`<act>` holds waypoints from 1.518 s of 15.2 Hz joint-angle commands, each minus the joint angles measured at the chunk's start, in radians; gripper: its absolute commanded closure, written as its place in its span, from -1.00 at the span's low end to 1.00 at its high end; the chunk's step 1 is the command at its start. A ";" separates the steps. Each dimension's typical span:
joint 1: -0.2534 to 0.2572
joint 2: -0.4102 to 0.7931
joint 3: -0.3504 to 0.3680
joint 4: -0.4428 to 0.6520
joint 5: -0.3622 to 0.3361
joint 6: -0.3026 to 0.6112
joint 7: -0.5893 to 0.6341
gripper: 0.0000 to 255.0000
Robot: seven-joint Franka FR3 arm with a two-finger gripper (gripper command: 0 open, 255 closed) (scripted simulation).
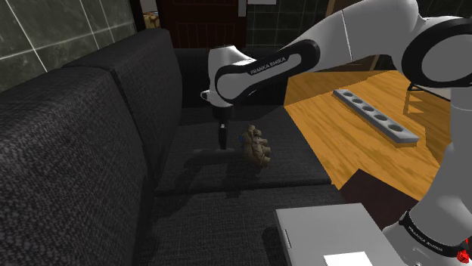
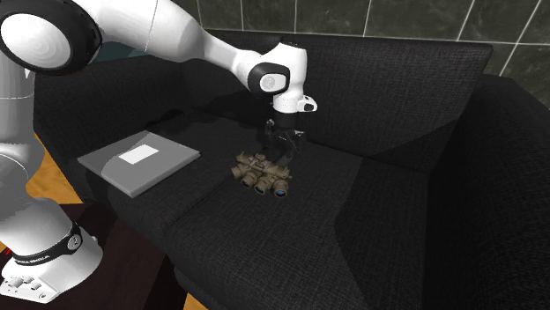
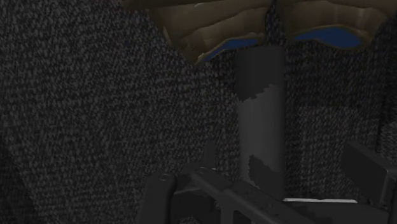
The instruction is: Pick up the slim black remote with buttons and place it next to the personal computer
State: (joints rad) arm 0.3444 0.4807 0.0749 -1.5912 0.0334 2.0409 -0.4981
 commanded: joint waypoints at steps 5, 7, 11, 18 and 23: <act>0.004 0.043 0.002 -0.015 -0.002 0.056 -0.006 -1.00; 0.005 0.051 0.002 -0.024 -0.003 0.073 -0.006 -1.00; 0.005 0.052 0.002 -0.024 -0.003 0.073 -0.006 -1.00; 0.005 0.050 0.002 -0.025 -0.003 0.074 -0.007 1.00; 0.006 0.049 0.003 -0.028 -0.003 0.075 -0.006 1.00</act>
State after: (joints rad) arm 0.3491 0.5284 0.0764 -1.6169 0.0301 2.1175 -0.5039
